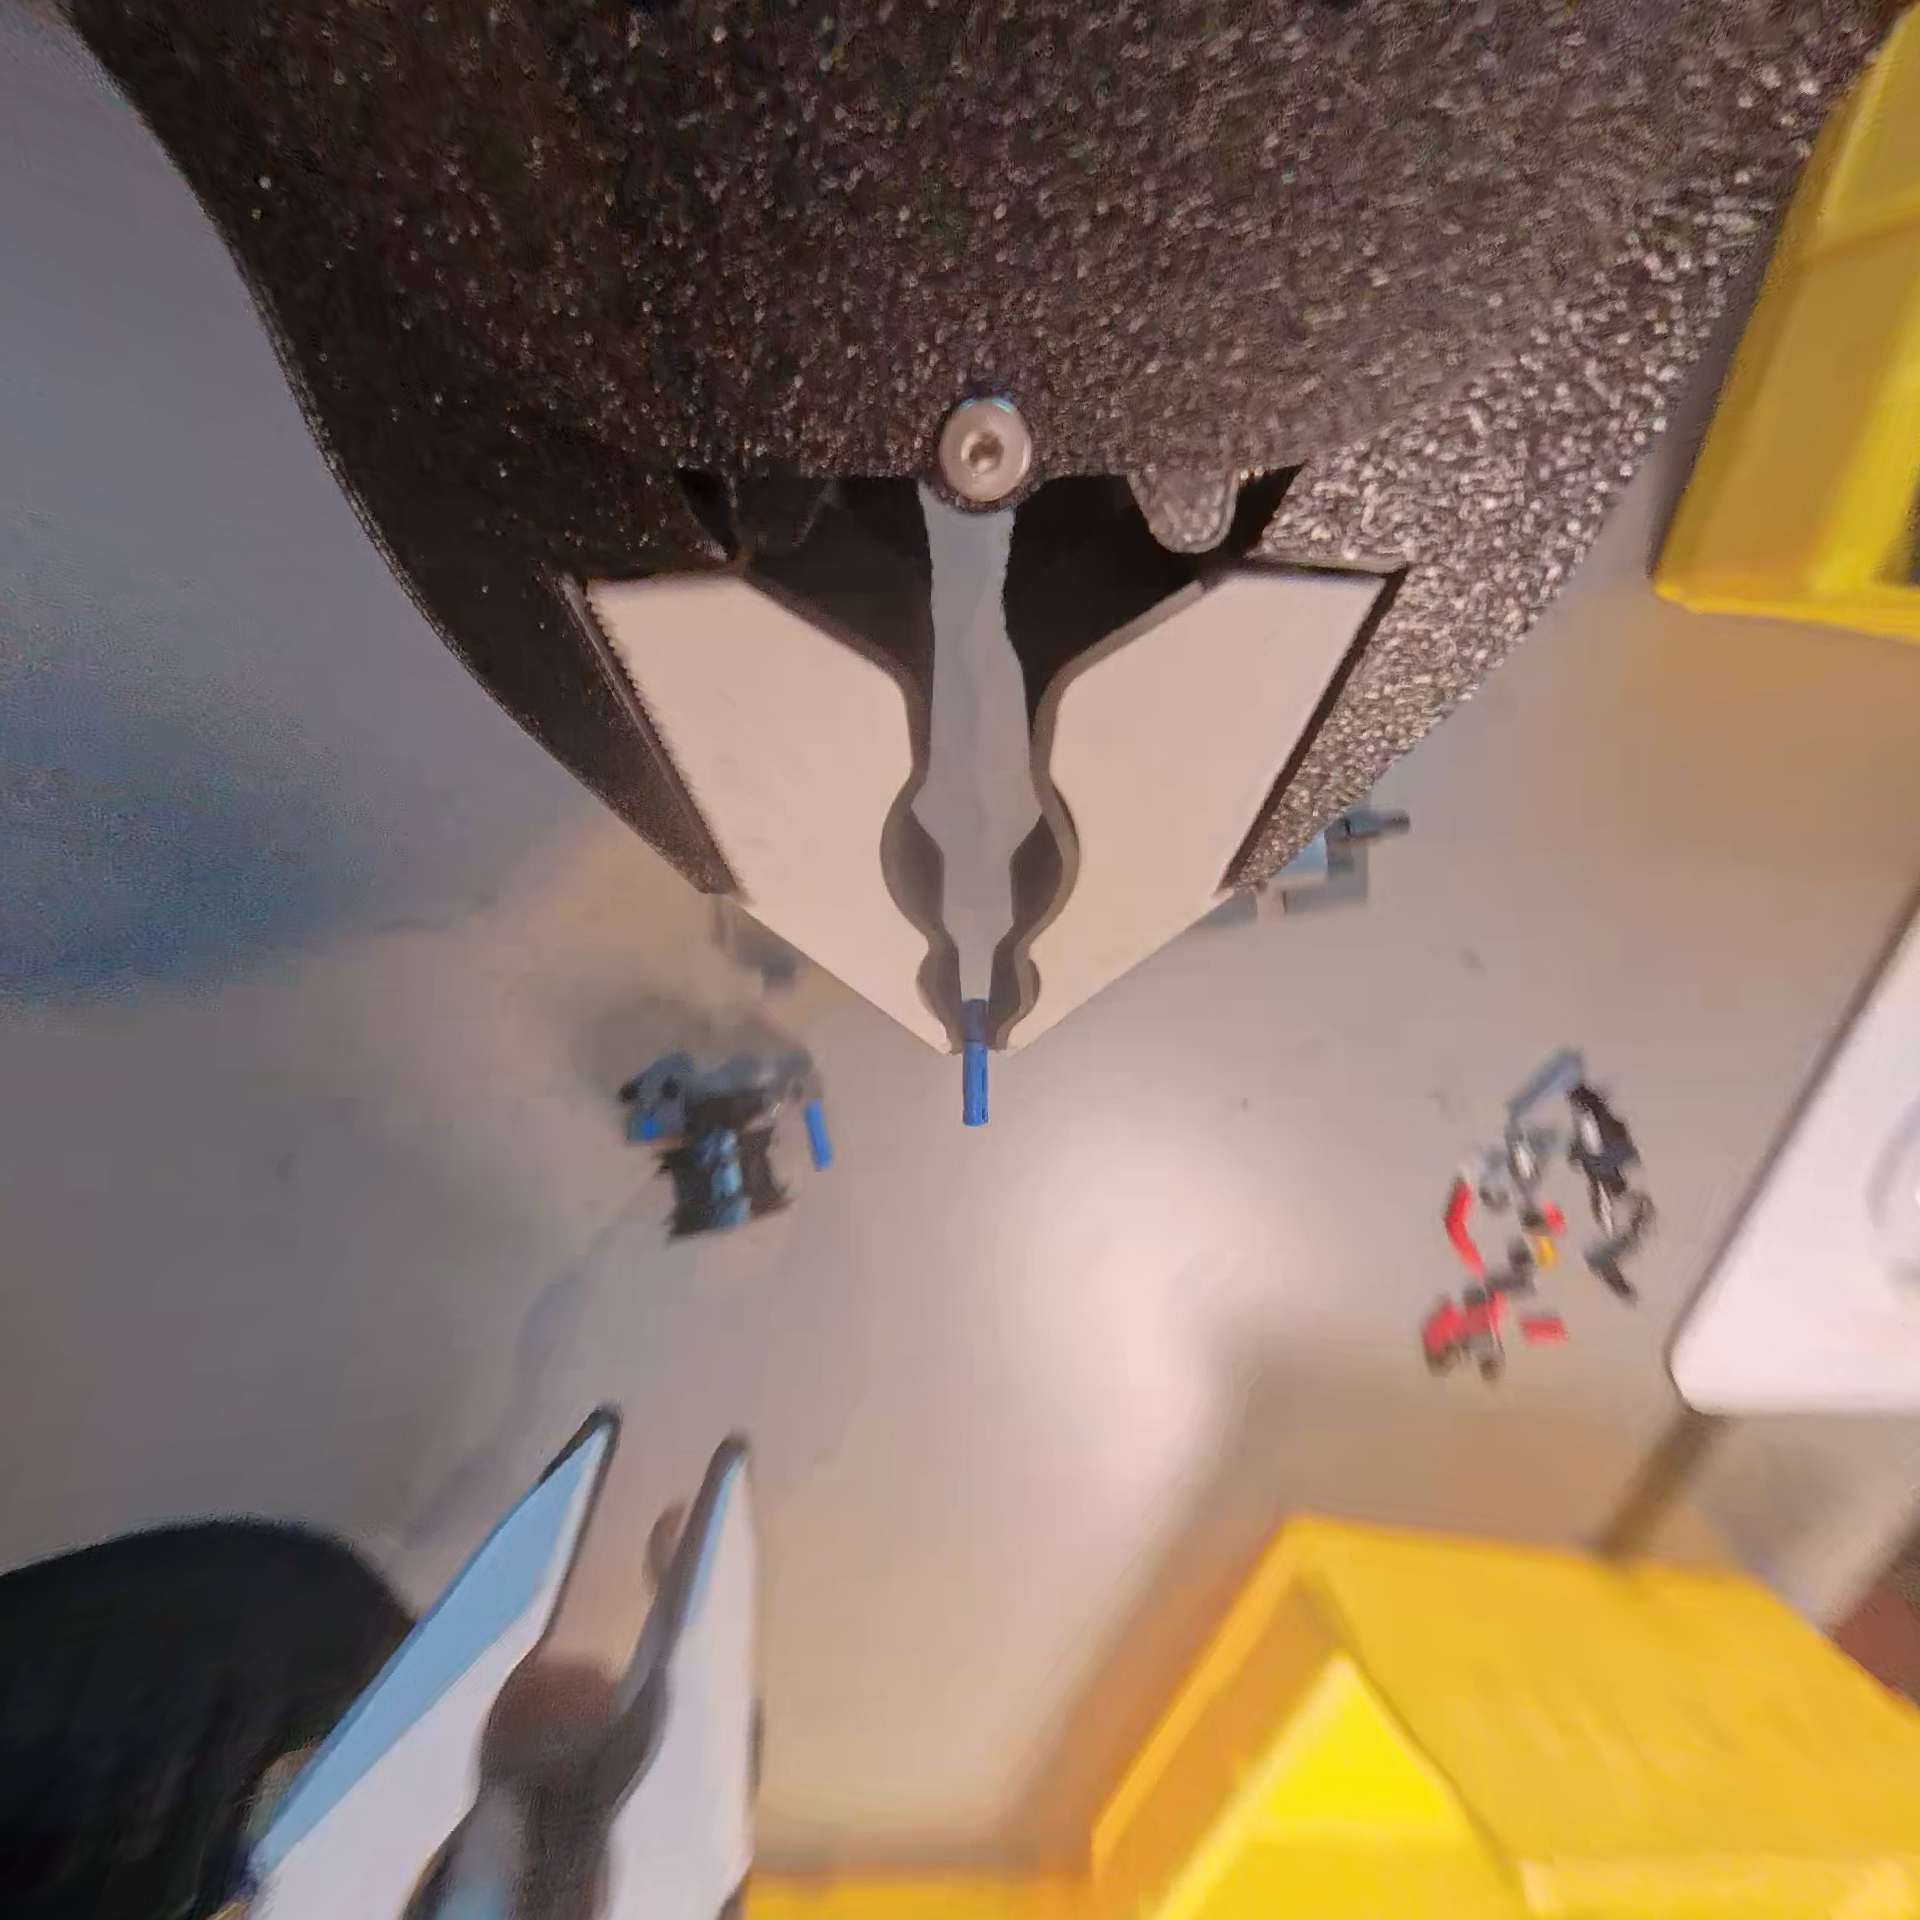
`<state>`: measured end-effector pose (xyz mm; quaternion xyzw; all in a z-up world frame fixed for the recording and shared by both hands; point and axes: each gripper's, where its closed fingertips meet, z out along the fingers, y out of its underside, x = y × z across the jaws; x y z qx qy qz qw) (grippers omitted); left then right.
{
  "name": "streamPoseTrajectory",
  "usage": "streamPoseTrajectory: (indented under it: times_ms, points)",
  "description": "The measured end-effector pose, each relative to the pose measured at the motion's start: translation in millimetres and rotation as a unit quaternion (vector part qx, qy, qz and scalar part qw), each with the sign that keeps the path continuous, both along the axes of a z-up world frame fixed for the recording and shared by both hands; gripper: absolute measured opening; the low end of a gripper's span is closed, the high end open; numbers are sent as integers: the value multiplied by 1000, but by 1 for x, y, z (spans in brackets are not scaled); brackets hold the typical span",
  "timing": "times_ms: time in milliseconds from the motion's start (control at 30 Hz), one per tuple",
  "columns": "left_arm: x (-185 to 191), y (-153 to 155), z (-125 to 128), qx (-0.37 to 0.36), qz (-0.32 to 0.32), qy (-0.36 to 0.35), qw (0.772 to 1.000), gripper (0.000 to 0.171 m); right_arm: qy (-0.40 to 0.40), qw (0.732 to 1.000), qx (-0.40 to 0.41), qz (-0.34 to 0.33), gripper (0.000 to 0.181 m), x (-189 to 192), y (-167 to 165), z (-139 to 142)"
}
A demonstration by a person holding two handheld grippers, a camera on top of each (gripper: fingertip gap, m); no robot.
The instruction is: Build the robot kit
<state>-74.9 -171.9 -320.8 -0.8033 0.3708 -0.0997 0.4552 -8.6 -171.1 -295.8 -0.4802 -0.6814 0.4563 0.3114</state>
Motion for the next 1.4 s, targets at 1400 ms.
streamPoseTrajectory:
  times_ms: [1400]
  points:
    - [74,-3,-48,-234,-215,47,947,34,-139,989,5,51,4,31,-15,-57]
